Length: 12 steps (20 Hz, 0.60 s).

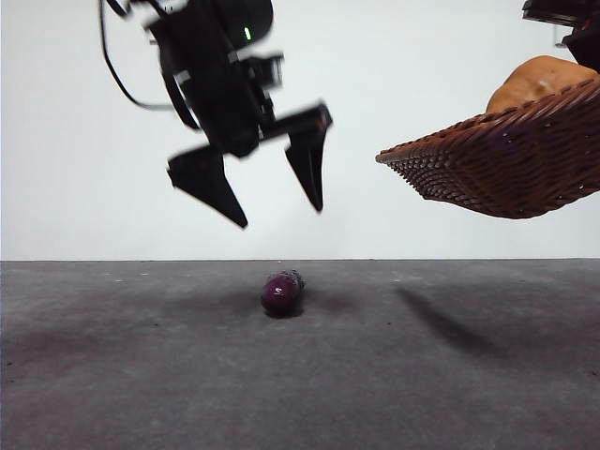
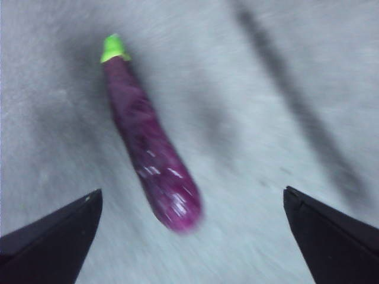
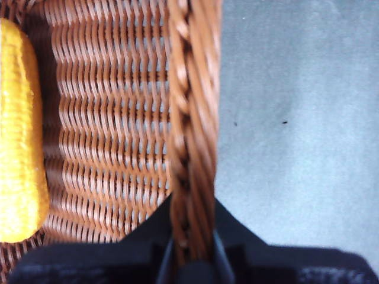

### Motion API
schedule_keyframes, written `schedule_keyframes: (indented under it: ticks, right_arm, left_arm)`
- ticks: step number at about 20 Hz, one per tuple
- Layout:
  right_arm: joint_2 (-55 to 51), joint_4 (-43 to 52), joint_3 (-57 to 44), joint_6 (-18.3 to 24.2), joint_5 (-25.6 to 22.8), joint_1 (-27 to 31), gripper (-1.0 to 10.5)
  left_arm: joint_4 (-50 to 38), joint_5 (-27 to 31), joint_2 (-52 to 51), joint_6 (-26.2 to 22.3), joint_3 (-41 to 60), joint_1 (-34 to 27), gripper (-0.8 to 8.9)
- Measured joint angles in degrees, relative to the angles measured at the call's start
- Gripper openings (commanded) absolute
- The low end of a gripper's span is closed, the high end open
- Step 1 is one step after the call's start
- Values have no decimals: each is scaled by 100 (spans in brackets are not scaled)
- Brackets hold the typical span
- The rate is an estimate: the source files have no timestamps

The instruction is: Help me put the vegetables on the table into the basket

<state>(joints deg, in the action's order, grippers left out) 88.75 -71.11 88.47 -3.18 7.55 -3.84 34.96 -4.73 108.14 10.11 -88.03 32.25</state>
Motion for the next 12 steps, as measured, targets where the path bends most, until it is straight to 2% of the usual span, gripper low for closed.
schedule_keyframes:
  ticks: [5, 12]
  right_arm:
    - [0, -118, 0, 98, 17, 7, -16]
    - [0, -131, 0, 216, 37, 9, -16]
  left_arm:
    - [330, -2, 1084, 0, -758, -122, 534]
    - [319, 2, 1250, 0, -767, -140, 529]
